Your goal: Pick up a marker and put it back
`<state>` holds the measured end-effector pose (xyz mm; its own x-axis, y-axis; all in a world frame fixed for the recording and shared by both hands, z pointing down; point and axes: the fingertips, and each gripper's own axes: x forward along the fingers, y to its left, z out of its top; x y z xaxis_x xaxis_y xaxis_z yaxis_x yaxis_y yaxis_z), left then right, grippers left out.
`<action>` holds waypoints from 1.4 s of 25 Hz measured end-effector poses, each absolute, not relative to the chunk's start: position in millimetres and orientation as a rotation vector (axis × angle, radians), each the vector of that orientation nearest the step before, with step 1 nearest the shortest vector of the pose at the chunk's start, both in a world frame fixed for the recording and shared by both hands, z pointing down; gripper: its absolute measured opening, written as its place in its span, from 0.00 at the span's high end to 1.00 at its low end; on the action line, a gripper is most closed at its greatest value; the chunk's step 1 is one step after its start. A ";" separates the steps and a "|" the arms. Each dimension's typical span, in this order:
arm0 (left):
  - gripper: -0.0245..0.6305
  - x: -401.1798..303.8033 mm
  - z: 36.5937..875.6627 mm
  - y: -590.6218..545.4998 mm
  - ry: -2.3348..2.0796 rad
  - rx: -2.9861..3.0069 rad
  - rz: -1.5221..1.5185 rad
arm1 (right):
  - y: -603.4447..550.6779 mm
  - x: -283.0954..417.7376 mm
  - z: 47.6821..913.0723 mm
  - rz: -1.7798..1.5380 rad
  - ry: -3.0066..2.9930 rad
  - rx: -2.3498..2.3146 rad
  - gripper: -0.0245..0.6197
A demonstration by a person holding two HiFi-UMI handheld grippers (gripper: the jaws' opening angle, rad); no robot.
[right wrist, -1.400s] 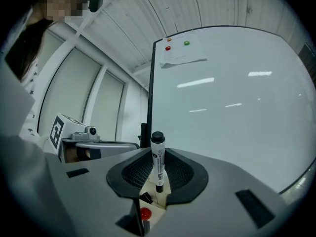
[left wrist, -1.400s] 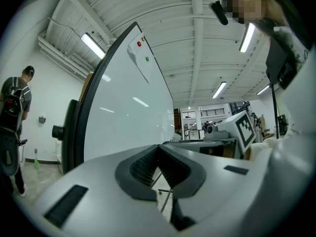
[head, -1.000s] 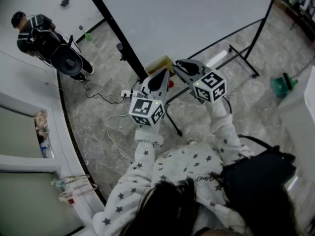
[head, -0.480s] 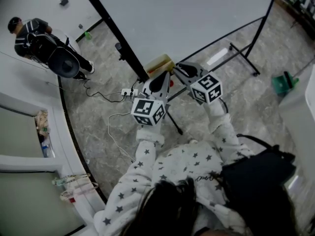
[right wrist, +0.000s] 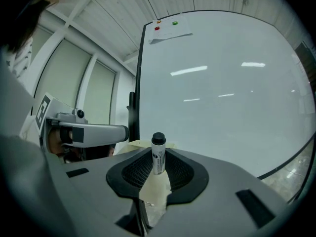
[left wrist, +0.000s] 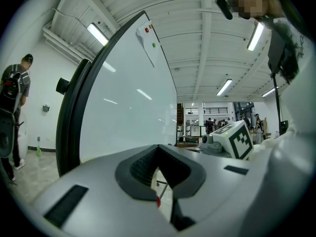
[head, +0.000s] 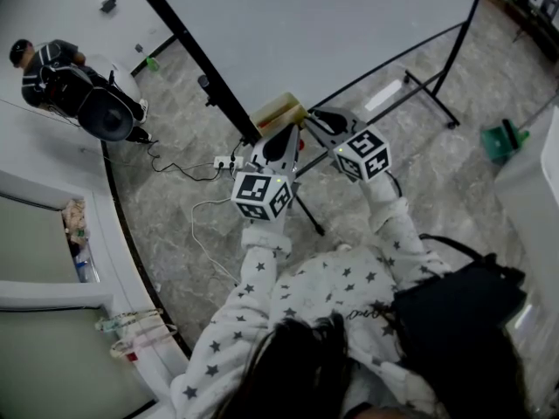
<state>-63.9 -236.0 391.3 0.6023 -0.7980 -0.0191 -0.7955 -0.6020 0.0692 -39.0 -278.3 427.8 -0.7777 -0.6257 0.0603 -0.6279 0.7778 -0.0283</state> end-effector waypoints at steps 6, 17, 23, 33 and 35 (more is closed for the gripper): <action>0.96 -65.0 392.3 -235.5 -1.374 2.760 -0.067 | -277.5 -40.7 425.7 0.068 -2.928 1.047 0.83; 0.96 -68.3 386.3 -234.4 -1.385 2.770 -0.078 | -270.0 -35.2 402.2 -0.007 -2.972 1.058 0.83; 0.96 -66.6 357.9 -228.6 -1.396 2.818 -0.090 | -253.8 -27.6 359.1 -0.118 -3.018 1.074 0.83; 0.96 -56.0 312.9 -207.5 -1.336 2.905 -0.097 | -216.8 -33.6 302.0 -0.187 -3.084 0.985 0.84; 0.96 -55.6 304.6 -203.1 -1.337 2.932 -0.087 | -214.5 -32.1 299.0 -0.203 -3.073 1.007 0.95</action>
<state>-55.6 -203.1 304.6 0.6552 -0.7509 -0.0828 -0.7553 -0.6533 -0.0520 -32.1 -214.5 299.0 -0.8026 -0.5818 -0.1319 -0.5941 0.7995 0.0883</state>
